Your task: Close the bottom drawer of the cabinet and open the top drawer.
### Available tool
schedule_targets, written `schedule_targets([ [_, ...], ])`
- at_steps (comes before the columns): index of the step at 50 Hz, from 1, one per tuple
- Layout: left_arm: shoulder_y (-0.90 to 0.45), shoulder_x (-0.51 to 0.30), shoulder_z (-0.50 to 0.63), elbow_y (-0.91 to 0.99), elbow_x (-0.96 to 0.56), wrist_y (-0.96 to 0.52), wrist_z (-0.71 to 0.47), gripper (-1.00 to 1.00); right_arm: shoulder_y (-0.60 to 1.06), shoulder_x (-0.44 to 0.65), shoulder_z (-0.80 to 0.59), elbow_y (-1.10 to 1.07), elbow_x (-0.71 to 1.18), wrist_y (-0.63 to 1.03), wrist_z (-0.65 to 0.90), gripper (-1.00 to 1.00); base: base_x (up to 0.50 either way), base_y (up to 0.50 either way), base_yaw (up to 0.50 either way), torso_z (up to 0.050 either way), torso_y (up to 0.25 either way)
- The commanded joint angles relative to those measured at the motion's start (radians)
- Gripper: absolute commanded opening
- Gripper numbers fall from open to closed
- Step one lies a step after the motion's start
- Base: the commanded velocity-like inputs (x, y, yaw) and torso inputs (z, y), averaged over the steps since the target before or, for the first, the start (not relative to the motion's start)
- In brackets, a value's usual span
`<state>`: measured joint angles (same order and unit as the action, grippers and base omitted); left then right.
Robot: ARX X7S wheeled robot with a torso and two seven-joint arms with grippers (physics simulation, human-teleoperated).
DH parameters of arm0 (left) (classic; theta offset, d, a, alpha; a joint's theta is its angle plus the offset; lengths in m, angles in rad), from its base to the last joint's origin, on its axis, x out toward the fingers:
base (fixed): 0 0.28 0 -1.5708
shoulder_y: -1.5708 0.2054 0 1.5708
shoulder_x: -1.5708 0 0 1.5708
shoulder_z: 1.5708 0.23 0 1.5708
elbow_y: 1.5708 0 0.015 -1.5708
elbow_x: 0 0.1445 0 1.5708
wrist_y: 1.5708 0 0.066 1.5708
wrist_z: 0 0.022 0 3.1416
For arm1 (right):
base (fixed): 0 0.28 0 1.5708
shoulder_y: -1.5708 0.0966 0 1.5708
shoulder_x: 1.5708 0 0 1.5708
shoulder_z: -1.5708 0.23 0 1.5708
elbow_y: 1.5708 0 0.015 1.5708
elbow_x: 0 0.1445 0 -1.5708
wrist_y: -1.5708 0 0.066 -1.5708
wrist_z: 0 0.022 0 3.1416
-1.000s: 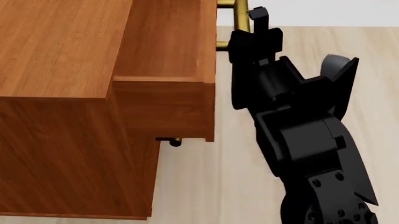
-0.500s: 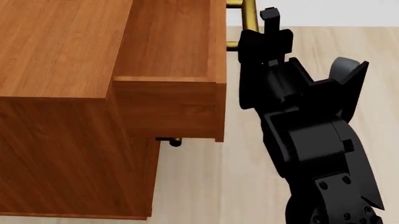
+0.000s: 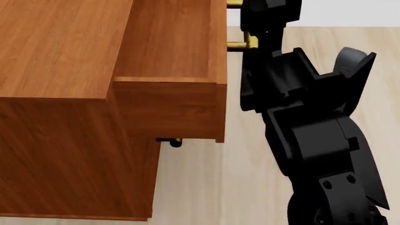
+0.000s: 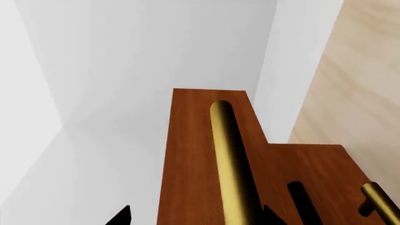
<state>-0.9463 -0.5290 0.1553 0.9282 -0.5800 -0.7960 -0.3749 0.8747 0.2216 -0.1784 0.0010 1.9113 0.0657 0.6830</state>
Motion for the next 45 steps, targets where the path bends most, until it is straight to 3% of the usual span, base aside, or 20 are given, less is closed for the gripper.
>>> schedule_targets([
  [1,0.0,-0.001,0.008,-0.004,0.0,0.007,-0.003,1.0,0.016,0.004,0.014,-0.024,0.01,-0.005,-0.04,1.0,0.0,0.0,0.0,0.0,0.0],
  [45,-0.028,-0.011,0.028,-0.012,-0.014,0.005,-0.019,1.0,-0.024,0.008,0.004,0.122,0.007,-0.031,-0.098,1.0,0.0,0.0,0.0,0.0,0.001],
])
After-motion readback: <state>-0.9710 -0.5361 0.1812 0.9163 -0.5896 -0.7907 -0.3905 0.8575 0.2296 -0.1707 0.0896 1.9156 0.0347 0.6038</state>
